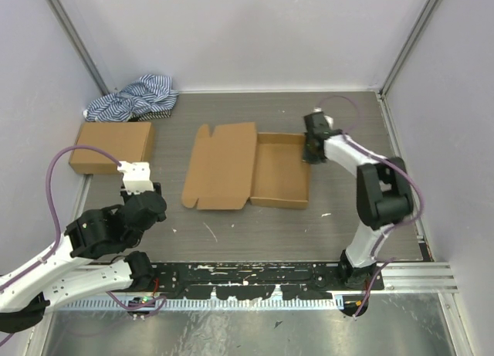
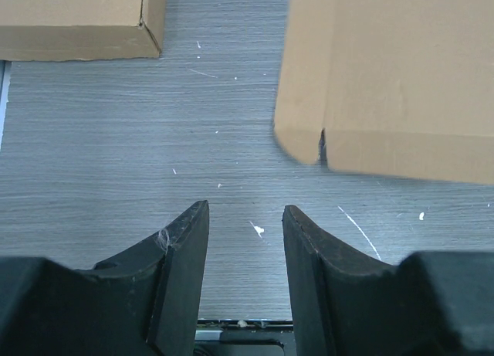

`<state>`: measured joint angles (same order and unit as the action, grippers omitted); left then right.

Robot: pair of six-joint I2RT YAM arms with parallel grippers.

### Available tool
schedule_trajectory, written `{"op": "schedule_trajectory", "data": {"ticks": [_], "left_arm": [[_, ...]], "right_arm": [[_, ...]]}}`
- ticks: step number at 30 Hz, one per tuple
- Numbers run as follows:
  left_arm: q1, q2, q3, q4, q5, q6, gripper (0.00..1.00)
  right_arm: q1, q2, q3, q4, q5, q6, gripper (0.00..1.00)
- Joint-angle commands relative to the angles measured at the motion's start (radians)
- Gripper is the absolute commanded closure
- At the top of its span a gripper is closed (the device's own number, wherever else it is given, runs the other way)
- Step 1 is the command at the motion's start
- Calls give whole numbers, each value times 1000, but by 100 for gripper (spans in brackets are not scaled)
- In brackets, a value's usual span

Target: Fold the paper box

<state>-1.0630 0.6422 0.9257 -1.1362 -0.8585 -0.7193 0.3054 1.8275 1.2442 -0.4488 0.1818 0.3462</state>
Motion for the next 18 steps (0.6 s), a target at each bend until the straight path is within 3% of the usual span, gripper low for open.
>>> {"op": "schedule_trajectory", "data": {"ticks": [1, 11, 12, 13, 14, 16, 17, 18], "left_arm": [[0, 9, -7, 2, -18, -1, 50], [1, -33, -14, 16, -24, -2, 50], [1, -42, -19, 28, -24, 1, 50], [1, -50, -24, 42, -23, 7, 50], [2, -56, -27, 56, -22, 15, 49], [3, -62, -30, 82, -27, 31, 49], [3, -62, -31, 91, -31, 39, 49], [4, -59, -29, 97, -36, 44, 49]], "right_arm": [[-56, -241, -166, -1, -13, 243, 99], [-36, -709, -497, -150, -33, 815, 99], [-15, -755, -518, -161, -35, 867, 95], [15, -804, -523, -178, -29, 906, 89], [50, -851, -517, -202, -6, 940, 74], [126, -929, -482, -283, 92, 995, 20], [152, -959, -464, -304, 116, 993, 1], [167, -982, -446, -322, 123, 982, 0]]}}
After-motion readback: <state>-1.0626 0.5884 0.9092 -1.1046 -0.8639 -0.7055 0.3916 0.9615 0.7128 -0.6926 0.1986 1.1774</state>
